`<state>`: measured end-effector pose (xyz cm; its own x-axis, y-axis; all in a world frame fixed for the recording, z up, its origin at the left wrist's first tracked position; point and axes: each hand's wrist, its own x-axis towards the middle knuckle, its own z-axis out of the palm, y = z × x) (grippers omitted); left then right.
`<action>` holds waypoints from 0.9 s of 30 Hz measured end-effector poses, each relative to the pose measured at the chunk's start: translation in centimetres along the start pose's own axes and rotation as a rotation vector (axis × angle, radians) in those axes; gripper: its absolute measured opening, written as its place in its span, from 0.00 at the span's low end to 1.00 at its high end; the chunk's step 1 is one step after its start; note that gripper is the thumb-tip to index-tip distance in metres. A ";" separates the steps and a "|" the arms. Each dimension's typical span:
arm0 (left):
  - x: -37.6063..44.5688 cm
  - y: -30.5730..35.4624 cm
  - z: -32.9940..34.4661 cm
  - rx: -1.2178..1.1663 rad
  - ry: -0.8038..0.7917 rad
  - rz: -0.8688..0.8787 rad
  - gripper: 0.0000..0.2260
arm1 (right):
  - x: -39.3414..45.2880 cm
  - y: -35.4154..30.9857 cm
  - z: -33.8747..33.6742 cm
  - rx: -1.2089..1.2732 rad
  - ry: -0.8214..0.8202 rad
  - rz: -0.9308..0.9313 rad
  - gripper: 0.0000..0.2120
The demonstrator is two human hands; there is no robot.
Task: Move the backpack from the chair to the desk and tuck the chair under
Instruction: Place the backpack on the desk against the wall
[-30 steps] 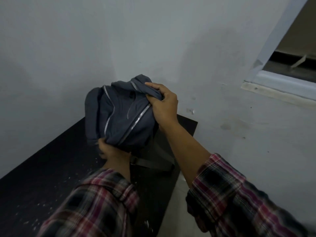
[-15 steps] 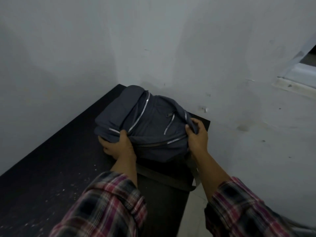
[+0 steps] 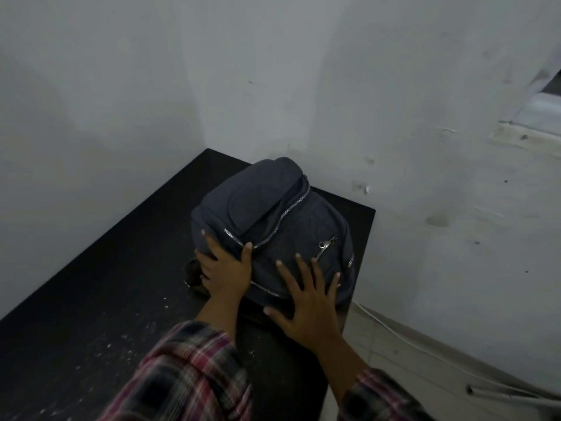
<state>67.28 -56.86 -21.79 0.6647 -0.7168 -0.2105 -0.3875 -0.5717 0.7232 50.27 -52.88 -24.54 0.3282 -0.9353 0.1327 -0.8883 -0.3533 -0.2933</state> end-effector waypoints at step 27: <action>2.0 4.9 4.3 0.052 -0.114 0.083 0.48 | 6.6 8.0 -1.4 -0.149 0.122 0.146 0.26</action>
<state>63.97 -62.84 -21.55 0.5533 -0.8016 -0.2263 -0.4730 -0.5261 0.7068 44.92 -61.87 -24.68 0.1593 -0.9635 0.2153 -0.9642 -0.1986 -0.1757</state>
